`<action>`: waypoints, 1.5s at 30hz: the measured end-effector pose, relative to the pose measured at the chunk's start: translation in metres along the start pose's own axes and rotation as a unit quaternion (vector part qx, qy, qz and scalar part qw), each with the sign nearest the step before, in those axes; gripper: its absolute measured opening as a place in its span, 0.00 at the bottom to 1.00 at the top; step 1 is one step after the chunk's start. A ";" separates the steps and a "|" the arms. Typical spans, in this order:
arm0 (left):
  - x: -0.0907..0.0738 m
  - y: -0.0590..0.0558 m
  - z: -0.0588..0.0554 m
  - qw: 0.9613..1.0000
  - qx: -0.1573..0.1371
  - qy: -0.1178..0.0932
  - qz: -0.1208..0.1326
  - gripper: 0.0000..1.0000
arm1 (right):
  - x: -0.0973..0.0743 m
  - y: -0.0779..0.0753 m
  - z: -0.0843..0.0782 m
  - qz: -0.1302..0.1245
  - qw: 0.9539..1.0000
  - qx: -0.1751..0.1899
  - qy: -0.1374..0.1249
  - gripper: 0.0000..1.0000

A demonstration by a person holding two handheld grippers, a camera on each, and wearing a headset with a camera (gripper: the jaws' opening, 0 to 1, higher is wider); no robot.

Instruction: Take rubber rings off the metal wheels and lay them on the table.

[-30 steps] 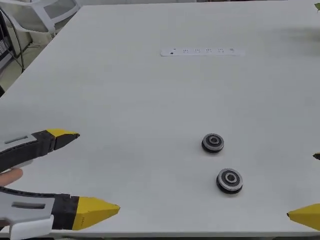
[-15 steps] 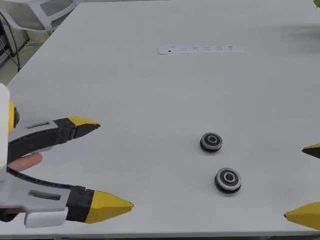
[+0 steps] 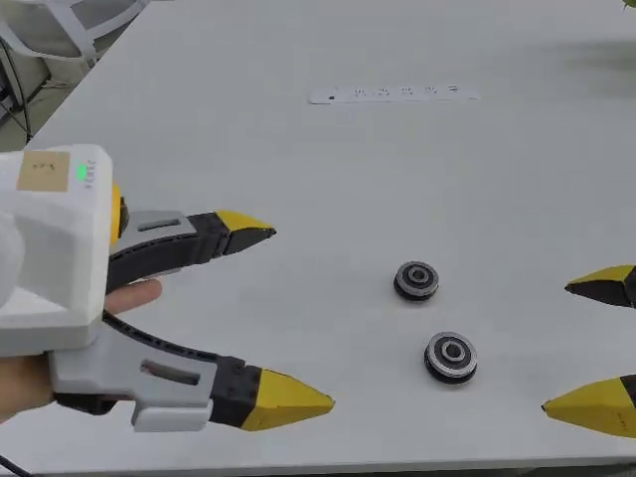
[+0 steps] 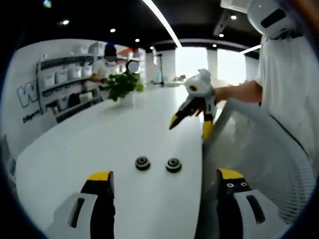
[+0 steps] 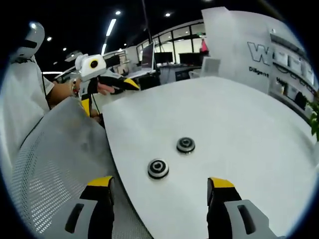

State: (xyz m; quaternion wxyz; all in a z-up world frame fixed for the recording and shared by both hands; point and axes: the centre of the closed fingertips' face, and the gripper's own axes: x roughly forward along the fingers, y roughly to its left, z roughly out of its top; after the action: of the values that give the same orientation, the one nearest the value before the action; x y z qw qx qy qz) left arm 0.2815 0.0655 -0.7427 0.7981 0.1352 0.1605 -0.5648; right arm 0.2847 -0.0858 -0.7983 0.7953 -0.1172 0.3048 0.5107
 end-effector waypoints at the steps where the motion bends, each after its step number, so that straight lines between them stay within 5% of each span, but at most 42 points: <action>1: 0.002 0.000 0.001 1.000 0.002 -0.001 -0.001 0.85 | 0.001 0.000 0.001 0.001 1.000 -0.001 -0.001 0.74; 11: 0.031 0.003 0.016 0.999 0.039 -0.016 -0.025 0.77 | 0.010 -0.004 0.005 0.010 1.000 -0.002 -0.013 0.63; 18: 0.049 0.004 0.017 0.998 0.024 -0.030 -0.040 0.71 | 0.020 -0.007 0.001 0.020 1.000 -0.003 -0.005 0.58; 45: 0.106 -0.014 -0.011 0.991 0.033 0.012 -0.128 0.56 | 0.060 -0.001 -0.016 0.073 0.996 -0.042 0.035 0.36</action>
State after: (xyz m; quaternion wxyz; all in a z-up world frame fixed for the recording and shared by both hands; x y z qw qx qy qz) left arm 0.2998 -0.0254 -0.7966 0.7121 0.1470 0.1673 -0.6658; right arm 0.2975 -0.0503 -0.8477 0.7390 -0.1457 0.3186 0.5754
